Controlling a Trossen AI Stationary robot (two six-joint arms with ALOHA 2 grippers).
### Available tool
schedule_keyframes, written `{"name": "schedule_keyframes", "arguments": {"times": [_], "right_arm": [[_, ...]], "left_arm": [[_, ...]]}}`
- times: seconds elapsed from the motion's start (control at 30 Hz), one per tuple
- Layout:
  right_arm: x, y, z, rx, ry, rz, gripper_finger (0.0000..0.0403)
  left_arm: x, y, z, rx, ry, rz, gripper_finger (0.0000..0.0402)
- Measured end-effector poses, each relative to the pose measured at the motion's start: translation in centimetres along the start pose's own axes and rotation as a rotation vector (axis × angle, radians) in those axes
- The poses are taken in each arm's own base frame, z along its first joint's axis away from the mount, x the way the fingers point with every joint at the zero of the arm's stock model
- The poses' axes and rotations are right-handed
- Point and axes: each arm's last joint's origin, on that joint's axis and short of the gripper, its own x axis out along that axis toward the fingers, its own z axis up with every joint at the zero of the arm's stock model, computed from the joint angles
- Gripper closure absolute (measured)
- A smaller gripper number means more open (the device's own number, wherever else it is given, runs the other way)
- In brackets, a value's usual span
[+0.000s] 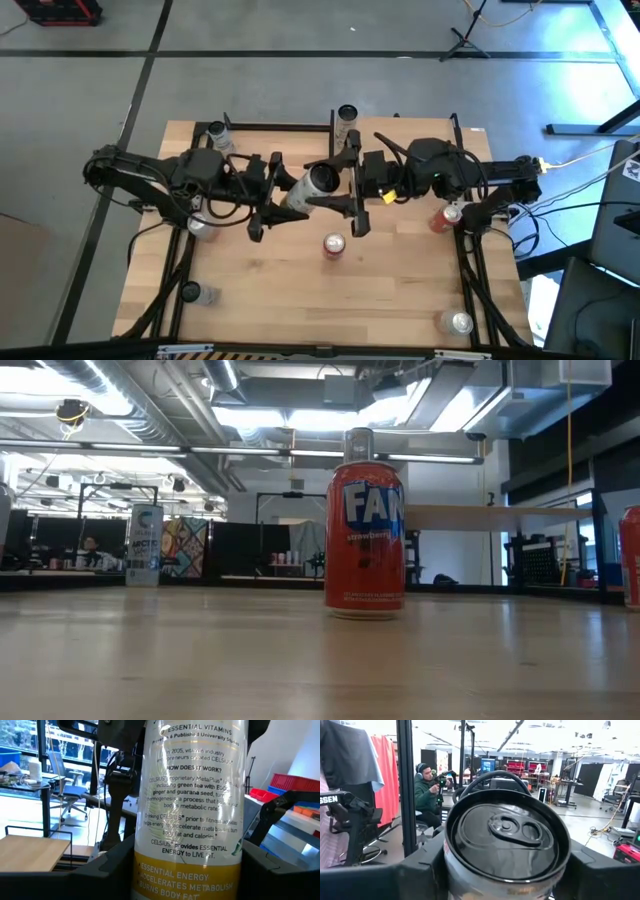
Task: Place canned beverage on shelf
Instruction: Put the white yellow soda can on the shelf aligned with the other white yellow soda can
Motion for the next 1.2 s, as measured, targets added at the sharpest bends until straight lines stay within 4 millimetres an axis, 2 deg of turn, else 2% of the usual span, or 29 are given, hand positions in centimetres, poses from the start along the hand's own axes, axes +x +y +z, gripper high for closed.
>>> {"name": "schedule_keyframes", "arguments": {"times": [0.17, 0.33, 0.43, 0.6, 0.73, 0.9, 1.2], "right_arm": [[-0.4, 0.0, -0.1, -0.012, 0.039, -0.011, 0.0178], [-2.2, -0.5, 1.5, -0.021, 0.115, -0.073, 0.0178], [-3.8, -1.1, 2.4, -0.038, 0.216, -0.15, 0.0178], [-5.7, -3.0, 1.7, -0.088, 0.42, -0.263, 0.0178], [-7.2, -5.4, 1.2, -0.077, 0.442, -0.281, 0.0178], [-8.5, -9.2, -1.5, -0.026, 0.446, -0.26, 0.0178], [-10.3, -14.3, -9.1, 0.025, 0.424, -0.294, 0.0178]], "left_arm": [[-0.2, 0.2, 0.2, -0.011, -0.015, 0.048, 0.0098], [-1.1, 0.5, 0.2, -0.004, 0.021, 0.12, 0.006], [-2.1, 0.6, 0.0, 0.011, 0.087, 0.149, 0.0053], [-3.8, 0.9, -0.5, -0.012, 0.2, 0.18, 0.0055], [-4.7, 0.7, -0.7, -0.036, 0.249, 0.185, 0.0054], [-4.9, 0.2, -0.9, -0.028, 0.253, 0.204, 0.0052], [-4.9, 0.0, -1.0, -0.044, 0.25, 0.222, 0.0052]]}}
